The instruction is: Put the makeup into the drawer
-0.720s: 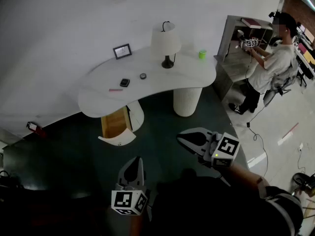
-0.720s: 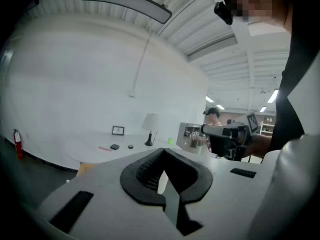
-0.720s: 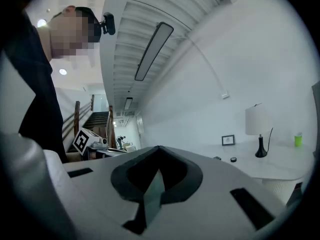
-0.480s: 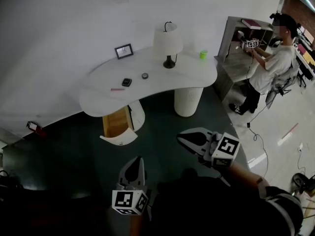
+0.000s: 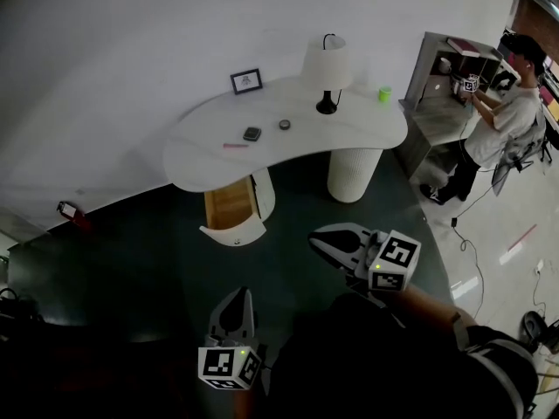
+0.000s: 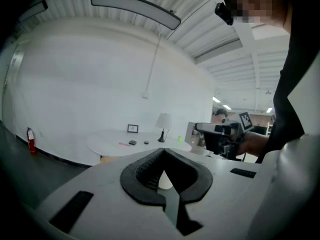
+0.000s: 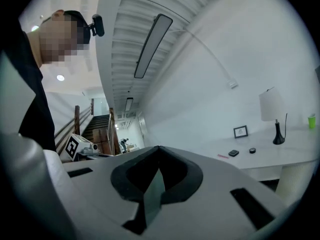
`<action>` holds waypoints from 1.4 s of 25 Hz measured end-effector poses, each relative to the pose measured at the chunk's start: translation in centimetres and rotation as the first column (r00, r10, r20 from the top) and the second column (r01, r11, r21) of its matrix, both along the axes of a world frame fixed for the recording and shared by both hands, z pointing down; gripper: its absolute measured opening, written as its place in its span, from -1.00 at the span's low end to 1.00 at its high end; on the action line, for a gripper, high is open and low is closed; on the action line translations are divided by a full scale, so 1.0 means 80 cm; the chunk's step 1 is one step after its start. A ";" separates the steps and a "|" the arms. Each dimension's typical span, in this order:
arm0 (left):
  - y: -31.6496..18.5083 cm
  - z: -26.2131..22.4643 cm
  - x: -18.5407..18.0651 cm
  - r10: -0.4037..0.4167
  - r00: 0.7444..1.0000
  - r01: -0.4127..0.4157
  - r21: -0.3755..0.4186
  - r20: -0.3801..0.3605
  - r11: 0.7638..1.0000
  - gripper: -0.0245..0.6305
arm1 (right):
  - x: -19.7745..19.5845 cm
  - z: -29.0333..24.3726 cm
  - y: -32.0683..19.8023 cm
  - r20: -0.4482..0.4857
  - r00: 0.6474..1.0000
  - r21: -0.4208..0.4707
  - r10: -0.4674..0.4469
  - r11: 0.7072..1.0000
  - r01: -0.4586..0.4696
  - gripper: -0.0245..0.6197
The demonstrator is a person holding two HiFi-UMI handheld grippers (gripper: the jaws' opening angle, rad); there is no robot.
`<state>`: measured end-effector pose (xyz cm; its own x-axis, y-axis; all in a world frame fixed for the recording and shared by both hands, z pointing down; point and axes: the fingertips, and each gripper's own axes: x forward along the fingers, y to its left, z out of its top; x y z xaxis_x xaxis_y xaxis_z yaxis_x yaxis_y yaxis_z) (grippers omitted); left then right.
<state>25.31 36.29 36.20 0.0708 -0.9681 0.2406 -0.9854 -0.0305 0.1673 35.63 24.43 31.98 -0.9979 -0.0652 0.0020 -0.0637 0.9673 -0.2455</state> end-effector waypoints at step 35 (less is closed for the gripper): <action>-0.280 0.003 -0.215 0.060 0.998 -0.059 -0.057 0.013 0.997 -0.89 | -0.217 0.031 -0.265 -0.041 0.999 -0.099 -0.018 0.995 0.014 -0.88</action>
<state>8.10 13.86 36.45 0.1235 -0.9472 0.2960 -0.9846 -0.0798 0.1555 18.26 3.19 34.50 -0.9977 -0.0469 0.0497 -0.0609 0.9396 -0.3369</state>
